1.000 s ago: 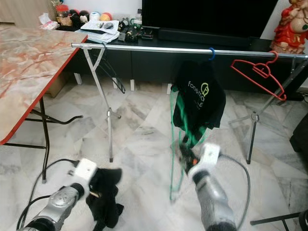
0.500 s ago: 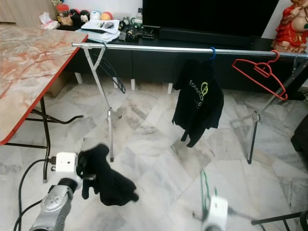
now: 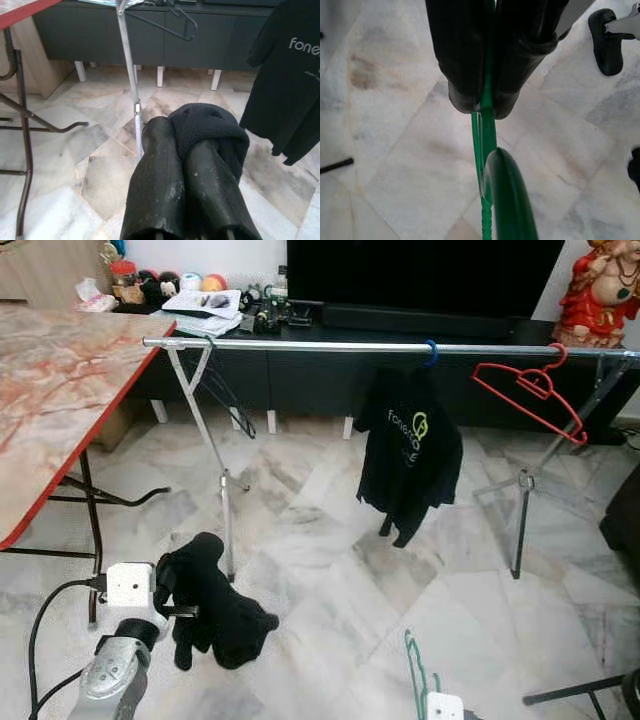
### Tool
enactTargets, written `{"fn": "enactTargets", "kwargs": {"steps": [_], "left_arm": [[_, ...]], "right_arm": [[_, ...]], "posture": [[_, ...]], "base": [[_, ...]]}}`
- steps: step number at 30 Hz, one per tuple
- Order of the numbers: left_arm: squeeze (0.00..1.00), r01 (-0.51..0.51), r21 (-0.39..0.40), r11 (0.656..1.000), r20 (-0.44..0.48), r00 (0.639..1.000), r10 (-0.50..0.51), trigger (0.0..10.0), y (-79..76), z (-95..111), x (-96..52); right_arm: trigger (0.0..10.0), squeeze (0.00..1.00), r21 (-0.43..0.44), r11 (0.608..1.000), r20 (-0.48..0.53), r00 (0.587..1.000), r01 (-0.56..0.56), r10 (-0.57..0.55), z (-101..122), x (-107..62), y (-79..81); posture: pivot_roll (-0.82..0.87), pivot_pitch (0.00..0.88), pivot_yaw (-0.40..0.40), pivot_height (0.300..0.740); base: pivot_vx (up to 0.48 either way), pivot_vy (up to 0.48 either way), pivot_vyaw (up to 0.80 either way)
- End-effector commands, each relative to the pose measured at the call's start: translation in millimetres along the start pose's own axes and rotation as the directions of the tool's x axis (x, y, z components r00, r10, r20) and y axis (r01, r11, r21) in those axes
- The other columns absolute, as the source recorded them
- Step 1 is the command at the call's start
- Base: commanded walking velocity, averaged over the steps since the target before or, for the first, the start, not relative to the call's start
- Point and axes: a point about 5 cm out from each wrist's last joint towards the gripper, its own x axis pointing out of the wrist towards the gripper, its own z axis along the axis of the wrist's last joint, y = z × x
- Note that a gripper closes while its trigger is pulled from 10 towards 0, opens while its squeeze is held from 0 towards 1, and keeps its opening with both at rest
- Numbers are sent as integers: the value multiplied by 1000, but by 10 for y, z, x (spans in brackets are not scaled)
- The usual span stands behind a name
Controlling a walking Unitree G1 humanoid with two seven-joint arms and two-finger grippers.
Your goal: Hang hanger
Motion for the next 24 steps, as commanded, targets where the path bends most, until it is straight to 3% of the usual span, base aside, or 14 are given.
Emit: {"fn": "enactTargets", "kwargs": {"steps": [1, 10, 14, 24], "left_arm": [[0, -17, -7, 1000, -1, 1000, 17, 10000, 13, 25, -29], [0, -36, -5, 999, -39, 999, 36, 10000, 9, -12, -107], [0, -34, -4, 999, -41, 999, 33, 10000, 7, -6, -110], [0, -35, -7, 999, -56, 998, 34, 10000, 0, -8, -129]], "right_arm": [[10000, 0, -12, 1000, -2, 1000, -4, 4, -20, -5, 30], [10000, 0, -73, 996, -8, 998, -56, 55, -20, -3, 113], [10000, 0, -69, 996, -10, 998, -58, 58, -29, -5, 117], [10000, 0, -82, 994, -33, 997, -73, 70, -76, -15, 147]], "posture": [[14, 51, -6, 740], [27, 30, -13, 740], [29, 28, -12, 740], [45, 11, -17, 740]], "base": [[0, 0, 0], [0, 301, 122], [0, 352, 550], [0, 354, 0]]}}
